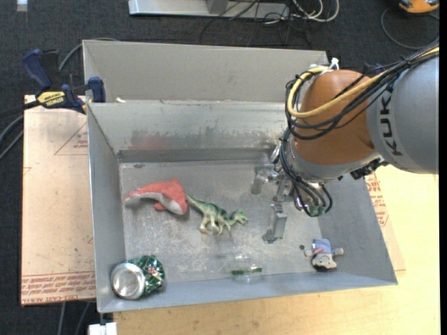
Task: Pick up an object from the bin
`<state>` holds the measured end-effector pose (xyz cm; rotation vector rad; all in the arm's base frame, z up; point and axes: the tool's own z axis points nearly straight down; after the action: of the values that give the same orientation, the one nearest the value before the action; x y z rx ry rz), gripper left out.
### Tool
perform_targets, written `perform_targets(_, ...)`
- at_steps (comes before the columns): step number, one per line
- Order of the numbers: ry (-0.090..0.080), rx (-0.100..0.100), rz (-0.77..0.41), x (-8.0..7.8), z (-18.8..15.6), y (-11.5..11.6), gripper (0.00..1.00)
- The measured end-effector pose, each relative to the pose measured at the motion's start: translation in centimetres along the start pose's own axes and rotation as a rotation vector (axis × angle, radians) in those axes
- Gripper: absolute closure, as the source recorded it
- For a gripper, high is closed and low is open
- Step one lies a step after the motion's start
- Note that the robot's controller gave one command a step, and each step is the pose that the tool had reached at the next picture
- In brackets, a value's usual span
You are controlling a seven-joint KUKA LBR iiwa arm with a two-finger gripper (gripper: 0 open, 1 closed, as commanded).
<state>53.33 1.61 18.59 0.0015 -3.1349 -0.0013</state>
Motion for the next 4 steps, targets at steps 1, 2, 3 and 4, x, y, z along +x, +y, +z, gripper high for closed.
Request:
perform_targets(1,-0.008,0.000,0.001,-0.1,-0.5,0.0,0.00)
perform_targets(2,-0.008,-0.002,-0.022,-0.2,8.8,5.1,0.00)
perform_targets(3,-0.009,-0.002,0.009,-3.8,11.6,5.8,1.00)
perform_targets(4,-0.009,-0.002,0.009,-3.8,11.6,5.8,1.00)
